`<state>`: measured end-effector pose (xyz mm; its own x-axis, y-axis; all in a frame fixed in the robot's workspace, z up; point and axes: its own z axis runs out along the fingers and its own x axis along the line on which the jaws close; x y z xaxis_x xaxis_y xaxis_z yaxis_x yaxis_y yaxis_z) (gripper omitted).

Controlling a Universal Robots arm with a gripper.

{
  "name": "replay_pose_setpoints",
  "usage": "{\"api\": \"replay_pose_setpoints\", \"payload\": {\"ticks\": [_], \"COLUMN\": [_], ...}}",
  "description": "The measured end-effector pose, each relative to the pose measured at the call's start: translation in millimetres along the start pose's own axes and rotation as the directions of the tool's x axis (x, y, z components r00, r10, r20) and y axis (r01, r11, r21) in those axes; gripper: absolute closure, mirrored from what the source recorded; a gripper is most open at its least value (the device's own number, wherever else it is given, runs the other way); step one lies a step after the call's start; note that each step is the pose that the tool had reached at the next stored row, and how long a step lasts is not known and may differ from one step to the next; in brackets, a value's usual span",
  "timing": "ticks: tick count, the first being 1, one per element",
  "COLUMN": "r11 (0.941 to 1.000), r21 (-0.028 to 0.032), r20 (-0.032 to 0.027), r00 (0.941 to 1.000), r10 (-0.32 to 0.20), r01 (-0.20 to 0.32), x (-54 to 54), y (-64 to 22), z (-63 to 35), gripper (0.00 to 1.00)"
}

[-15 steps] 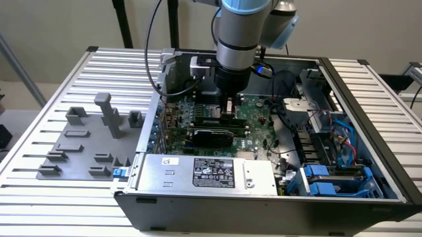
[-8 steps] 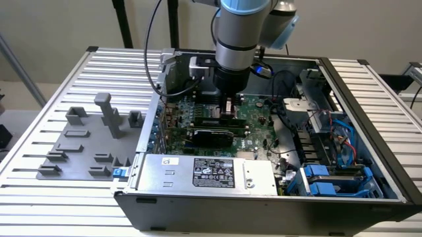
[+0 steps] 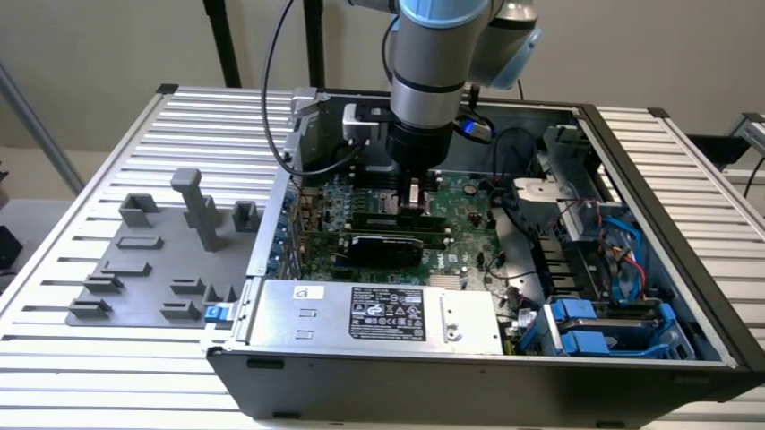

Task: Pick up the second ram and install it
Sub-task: 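Insert the second ram into the second slot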

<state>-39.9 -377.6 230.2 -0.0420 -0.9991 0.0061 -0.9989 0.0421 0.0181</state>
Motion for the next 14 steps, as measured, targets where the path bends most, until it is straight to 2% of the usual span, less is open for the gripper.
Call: {"api": "replay_pose_setpoints", "payload": {"ticks": [14], "r11": [1.0], "r21": [-0.0001], "r20": [-0.0003], "r00": [1.0], "r10": [0.0], "r01": [0.0], "x": [-1.4], "y": [0.0], "z": [2.9], "gripper": [0.87]}}
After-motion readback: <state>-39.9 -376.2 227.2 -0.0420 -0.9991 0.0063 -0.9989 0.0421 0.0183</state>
